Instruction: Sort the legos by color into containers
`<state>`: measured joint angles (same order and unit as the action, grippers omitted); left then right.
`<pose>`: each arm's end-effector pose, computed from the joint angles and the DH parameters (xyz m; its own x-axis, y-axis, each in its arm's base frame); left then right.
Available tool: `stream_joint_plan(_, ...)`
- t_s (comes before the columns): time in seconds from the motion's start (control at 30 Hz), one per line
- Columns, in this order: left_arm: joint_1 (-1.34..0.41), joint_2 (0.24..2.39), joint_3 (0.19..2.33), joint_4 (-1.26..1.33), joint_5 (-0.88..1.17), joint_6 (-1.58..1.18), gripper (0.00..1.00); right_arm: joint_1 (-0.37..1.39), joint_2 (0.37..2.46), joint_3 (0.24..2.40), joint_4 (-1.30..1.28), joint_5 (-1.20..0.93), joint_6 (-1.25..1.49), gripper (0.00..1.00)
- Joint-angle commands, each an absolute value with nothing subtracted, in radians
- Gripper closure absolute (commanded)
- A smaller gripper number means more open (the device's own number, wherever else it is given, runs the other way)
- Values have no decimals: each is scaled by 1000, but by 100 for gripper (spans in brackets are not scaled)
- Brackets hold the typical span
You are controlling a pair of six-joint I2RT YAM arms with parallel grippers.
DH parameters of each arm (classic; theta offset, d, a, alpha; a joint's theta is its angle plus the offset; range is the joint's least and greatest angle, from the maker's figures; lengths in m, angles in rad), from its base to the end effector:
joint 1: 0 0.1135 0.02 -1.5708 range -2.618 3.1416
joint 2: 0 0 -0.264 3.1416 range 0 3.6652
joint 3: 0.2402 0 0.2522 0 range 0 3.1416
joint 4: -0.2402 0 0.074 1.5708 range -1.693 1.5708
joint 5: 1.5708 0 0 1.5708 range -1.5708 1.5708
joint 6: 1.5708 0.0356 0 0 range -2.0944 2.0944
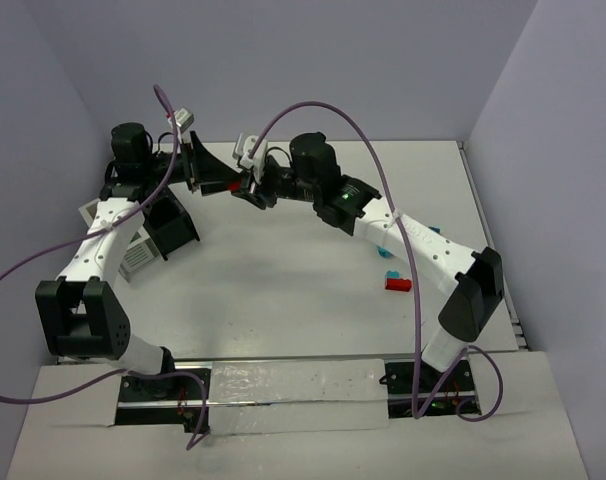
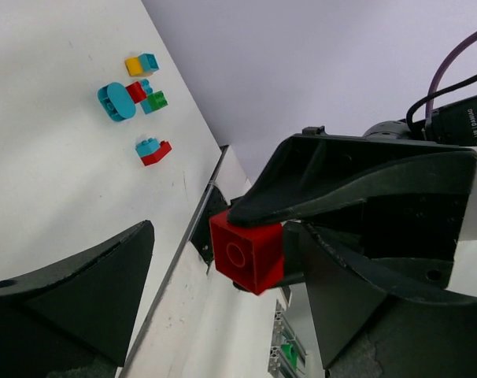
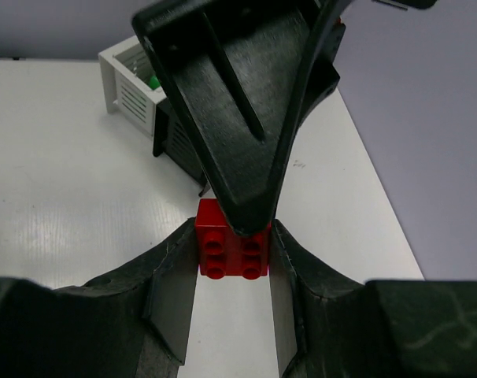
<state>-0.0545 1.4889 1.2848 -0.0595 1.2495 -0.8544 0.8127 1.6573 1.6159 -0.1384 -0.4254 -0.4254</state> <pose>0.3304 -0.0519 0.3635 -0.8737 -0.1909 -0.4475 0.4157 0.1850 -0.8905 0.2607 0.2967 0.4073 0.2762 -0.2551 -0.9266 -0.9075 0.2483 -0.3388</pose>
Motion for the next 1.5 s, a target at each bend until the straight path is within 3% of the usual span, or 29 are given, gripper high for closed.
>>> stream_joint_plan(0.0, -67, 1494, 1268, 98, 1298, -962, 19, 827, 1606, 1610, -23, -389, -403, 100)
stream_joint_plan(0.23, -67, 1499, 1210, 311, 1361, -1137, 53, 838, 1608, 1572, 46, -325, -421, 100)
stream_joint_plan(0.33, -67, 1494, 1196, 357, 1390, -1181, 75, 838, 1617, 1566, 53, -291, -420, 95)
stream_joint_plan(0.37, -66, 1494, 1196, 359, 1395, -1180, 82, 838, 1619, 1566, 53, -284, -417, 87)
stream_joint_plan(0.4, -65, 1494, 1201, 351, 1399, -1174, 96, 839, 1620, 1566, 51, -279, -415, 71)
stream_joint_plan(0.43, -58, 1495, 1206, 325, 1397, -1160, 100, 839, 1618, 1566, 45, -271, -411, 54)
stream_joint_plan(0.5, -27, 1501, 1232, 262, 1386, -1096, 100, 837, 1617, 1565, 38, -253, -409, 24)
stream_joint_plan(0.57, 17, 1519, 1289, 164, 1362, -1011, 100, 833, 1612, 1559, 30, -228, -405, 2)
stream_joint_plan(0.7, 162, 1592, 1458, -200, 1288, -709, 100, 803, 1591, 1550, -22, -212, -377, 0)
stream_joint_plan(0.87, 274, 1791, 1826, -570, 1004, -340, 100, 720, 1538, 1477, -128, -221, -326, 0)
stream_joint_plan(1.17, 279, 1887, 1882, -611, 450, -60, 100, 517, 1500, 1396, -457, -287, -367, 0)
stream_joint_plan(1.47, 279, 1865, 1792, -633, 327, 78, 100, 362, 1458, 1315, -586, -328, -402, 0)
